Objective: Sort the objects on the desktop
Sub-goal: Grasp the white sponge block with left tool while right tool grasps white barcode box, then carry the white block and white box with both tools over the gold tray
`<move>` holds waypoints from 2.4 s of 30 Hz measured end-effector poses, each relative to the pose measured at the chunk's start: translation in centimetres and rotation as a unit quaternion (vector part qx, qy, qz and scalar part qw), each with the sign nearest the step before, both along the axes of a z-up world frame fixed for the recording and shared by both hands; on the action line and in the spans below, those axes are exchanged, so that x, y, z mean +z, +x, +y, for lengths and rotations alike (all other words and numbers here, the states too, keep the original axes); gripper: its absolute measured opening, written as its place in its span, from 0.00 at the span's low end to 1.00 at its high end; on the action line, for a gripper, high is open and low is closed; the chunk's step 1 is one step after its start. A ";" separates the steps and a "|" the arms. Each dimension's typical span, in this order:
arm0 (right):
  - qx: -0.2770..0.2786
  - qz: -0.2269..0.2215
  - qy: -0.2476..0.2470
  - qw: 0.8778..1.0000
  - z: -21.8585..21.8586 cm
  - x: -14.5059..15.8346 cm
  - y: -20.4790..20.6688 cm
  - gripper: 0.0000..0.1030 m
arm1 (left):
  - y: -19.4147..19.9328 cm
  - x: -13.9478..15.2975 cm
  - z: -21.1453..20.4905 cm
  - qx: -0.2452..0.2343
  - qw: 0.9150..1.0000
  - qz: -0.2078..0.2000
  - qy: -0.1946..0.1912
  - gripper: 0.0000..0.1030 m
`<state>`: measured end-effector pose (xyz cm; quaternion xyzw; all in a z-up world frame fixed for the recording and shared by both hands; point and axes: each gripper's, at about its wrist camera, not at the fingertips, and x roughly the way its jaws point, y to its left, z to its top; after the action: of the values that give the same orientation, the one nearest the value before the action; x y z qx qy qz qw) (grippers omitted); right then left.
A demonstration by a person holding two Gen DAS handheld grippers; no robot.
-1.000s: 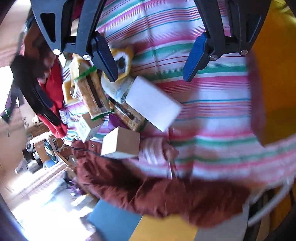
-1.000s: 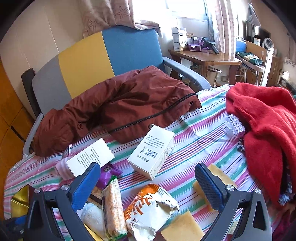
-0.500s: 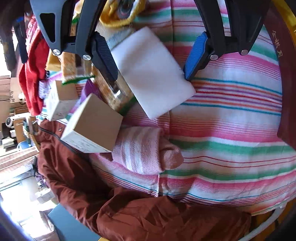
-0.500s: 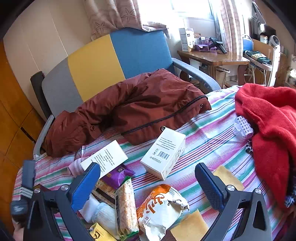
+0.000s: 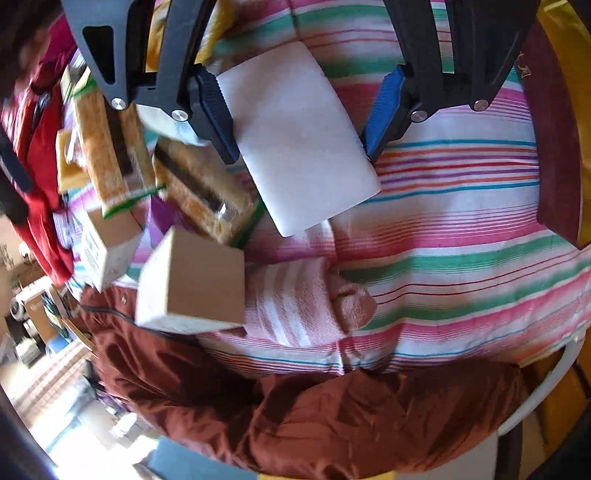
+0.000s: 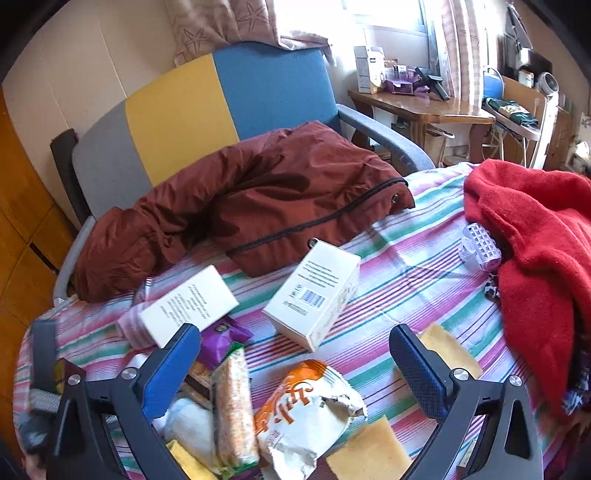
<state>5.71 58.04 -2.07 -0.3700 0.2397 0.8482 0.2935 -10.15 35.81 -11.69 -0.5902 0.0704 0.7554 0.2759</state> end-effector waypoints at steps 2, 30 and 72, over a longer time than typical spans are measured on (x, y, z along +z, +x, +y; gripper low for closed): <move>-0.003 -0.004 -0.011 1.000 0.4 -0.5 0.0 0.99 | 0.3 0.5 -0.4 -0.016 1.000 0.010 0.001 0.66; -0.027 -0.115 -0.018 0.993 3.9 -5.4 -5.8 0.48 | 2.9 2.5 -5.5 -0.072 0.993 0.081 0.052 0.64; 0.374 -0.004 -0.054 0.926 -40.2 0.4 -18.0 0.72 | -3.2 6.0 -38.0 0.203 0.958 0.202 -0.027 0.78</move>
<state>-12.29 17.83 -1.69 -0.4511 0.1283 0.8809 -0.0645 -13.39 -2.20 -5.69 -0.4343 0.0239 0.8969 0.0807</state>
